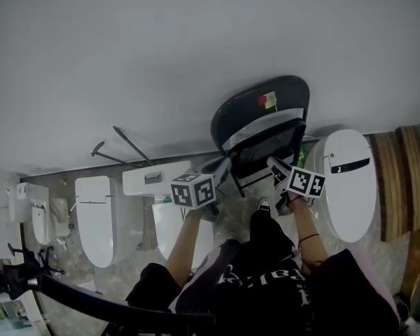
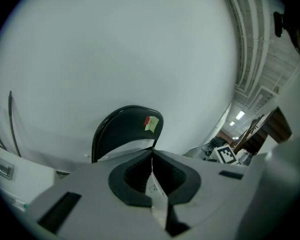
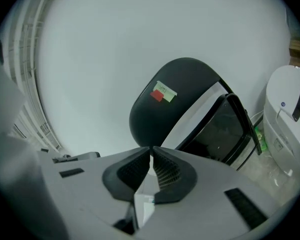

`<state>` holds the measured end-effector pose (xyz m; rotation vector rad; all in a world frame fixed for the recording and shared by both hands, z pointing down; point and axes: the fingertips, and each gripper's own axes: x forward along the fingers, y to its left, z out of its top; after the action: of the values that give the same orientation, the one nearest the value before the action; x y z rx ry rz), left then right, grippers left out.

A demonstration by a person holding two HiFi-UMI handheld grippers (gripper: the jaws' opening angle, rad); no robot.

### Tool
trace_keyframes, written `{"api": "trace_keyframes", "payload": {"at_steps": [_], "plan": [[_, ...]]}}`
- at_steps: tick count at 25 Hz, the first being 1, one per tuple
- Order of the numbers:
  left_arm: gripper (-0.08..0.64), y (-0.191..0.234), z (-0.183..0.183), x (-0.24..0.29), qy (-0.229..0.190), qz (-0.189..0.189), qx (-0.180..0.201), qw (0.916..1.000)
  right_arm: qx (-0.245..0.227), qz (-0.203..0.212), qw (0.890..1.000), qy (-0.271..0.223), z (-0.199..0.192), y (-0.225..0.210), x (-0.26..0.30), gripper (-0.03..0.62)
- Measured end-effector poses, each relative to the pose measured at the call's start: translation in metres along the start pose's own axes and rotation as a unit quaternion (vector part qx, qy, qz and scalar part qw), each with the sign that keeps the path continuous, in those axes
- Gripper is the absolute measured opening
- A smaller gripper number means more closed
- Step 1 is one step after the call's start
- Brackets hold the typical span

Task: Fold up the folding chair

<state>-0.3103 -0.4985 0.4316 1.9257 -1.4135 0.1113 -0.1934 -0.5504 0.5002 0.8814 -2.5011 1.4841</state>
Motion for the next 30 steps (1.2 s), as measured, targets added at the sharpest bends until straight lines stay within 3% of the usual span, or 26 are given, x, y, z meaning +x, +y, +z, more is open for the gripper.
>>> {"api": "trace_keyframes", "payload": {"at_steps": [7, 13, 22, 30], "plan": [[0.008, -0.004, -0.073, -0.079, 0.022, -0.025, 0.009, 0.9994, 0.018, -0.002, 0.998, -0.061, -0.064, 0.058, -0.052, 0.029], [0.008, -0.027, -0.114, -0.12, 0.032, -0.058, 0.01, 0.9978, 0.022, -0.022, 0.995, -0.093, -0.111, 0.081, -0.103, 0.021], [0.008, -0.078, -0.161, -0.139, 0.041, -0.089, 0.006, 0.9952, -0.003, -0.021, 0.996, -0.084, -0.158, 0.097, -0.156, 0.014], [0.008, -0.135, -0.207, -0.162, 0.025, -0.076, -0.018, 0.9966, -0.038, -0.017, 0.998, -0.051, -0.197, 0.093, -0.221, 0.014]]}}
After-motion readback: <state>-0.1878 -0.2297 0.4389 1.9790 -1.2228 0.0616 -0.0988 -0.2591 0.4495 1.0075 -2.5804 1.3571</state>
